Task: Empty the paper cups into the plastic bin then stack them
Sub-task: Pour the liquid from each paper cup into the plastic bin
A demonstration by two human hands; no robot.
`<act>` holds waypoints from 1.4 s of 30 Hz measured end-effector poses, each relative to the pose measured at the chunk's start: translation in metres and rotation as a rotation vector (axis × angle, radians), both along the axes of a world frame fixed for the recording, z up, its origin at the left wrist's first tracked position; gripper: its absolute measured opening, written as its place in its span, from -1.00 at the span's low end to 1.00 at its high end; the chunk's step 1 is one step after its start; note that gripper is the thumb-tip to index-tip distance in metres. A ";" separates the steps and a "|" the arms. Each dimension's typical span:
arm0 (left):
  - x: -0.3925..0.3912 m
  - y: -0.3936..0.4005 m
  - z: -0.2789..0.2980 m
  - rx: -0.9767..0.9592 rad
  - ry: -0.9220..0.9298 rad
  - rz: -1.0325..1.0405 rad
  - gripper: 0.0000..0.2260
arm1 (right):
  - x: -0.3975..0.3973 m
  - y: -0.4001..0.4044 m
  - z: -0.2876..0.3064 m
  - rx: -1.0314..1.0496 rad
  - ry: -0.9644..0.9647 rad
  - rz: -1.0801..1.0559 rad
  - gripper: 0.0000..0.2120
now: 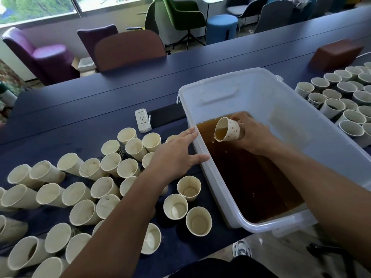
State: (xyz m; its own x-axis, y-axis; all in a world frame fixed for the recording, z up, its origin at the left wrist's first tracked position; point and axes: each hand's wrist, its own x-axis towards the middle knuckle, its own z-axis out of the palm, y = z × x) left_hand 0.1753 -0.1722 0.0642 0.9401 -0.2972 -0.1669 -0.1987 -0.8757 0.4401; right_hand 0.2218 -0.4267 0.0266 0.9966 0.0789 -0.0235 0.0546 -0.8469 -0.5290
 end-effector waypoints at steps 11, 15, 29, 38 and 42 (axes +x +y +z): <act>0.001 0.000 -0.003 0.009 -0.015 0.002 -0.26 | -0.002 0.000 -0.002 -0.240 -0.181 0.085 -0.42; 0.002 0.000 -0.003 0.007 -0.005 0.003 -0.26 | -0.004 0.005 -0.002 -0.342 -0.230 0.173 -0.39; 0.001 -0.001 0.000 0.006 0.015 0.005 -0.27 | -0.007 0.010 -0.004 -0.497 -0.170 0.147 -0.36; -0.003 -0.002 0.001 -0.003 0.016 0.002 -0.26 | -0.005 -0.001 -0.015 -0.637 0.128 0.067 -0.49; -0.003 0.003 -0.001 -0.123 0.048 0.007 -0.29 | -0.003 0.005 0.007 -0.373 -0.005 -0.080 -0.44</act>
